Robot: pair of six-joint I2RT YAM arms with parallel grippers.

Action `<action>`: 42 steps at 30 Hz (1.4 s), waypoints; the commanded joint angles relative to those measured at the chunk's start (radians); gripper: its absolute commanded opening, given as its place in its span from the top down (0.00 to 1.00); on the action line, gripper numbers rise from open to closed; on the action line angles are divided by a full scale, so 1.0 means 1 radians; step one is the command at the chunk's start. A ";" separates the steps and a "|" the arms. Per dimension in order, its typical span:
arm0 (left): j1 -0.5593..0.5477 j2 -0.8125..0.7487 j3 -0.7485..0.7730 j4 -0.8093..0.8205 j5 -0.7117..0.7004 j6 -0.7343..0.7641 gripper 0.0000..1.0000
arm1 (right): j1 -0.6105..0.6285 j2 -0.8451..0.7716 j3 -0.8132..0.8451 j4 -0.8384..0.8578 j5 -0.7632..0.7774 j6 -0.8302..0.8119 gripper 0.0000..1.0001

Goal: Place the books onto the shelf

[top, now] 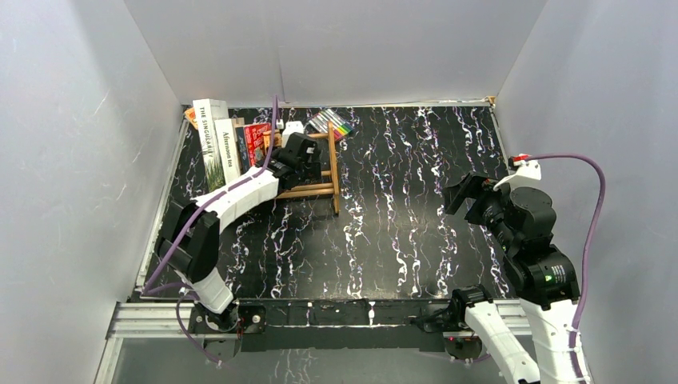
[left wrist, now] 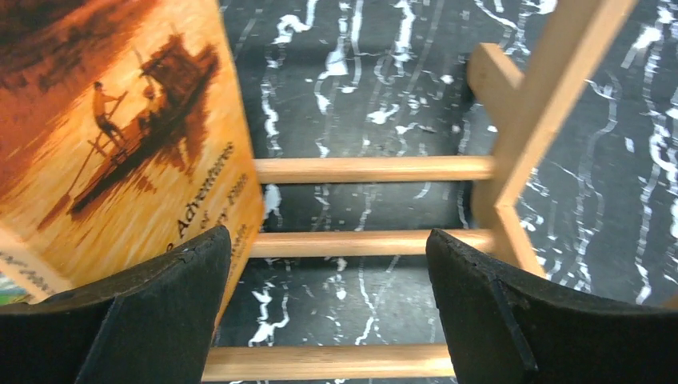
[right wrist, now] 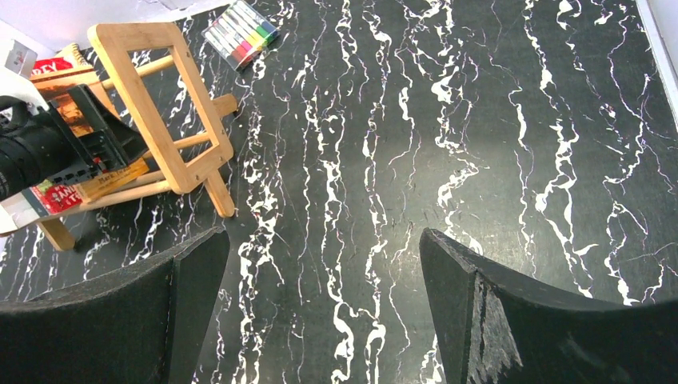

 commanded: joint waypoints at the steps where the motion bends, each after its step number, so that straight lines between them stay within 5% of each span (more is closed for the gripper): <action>1: -0.001 -0.020 0.044 -0.058 -0.181 -0.014 0.10 | -0.001 -0.006 0.002 0.044 0.004 0.008 0.01; 13: 0.036 0.005 0.074 -0.146 -0.233 -0.105 0.09 | 0.000 -0.017 0.007 0.035 0.002 0.007 0.01; 18: 0.036 -0.056 0.063 -0.068 -0.088 -0.060 0.09 | -0.001 -0.017 0.006 0.032 0.004 0.006 0.01; 21: 0.036 -0.256 0.043 -0.048 0.098 -0.018 0.08 | 0.000 -0.017 0.006 0.024 0.020 0.004 0.01; 32: 0.037 -0.700 0.042 -0.430 -0.015 -0.037 0.07 | 0.000 -0.007 0.102 -0.041 0.165 -0.019 0.02; 42: 0.037 -0.928 0.279 -0.833 -0.210 -0.018 0.07 | -0.001 0.008 0.231 -0.077 0.307 -0.079 0.01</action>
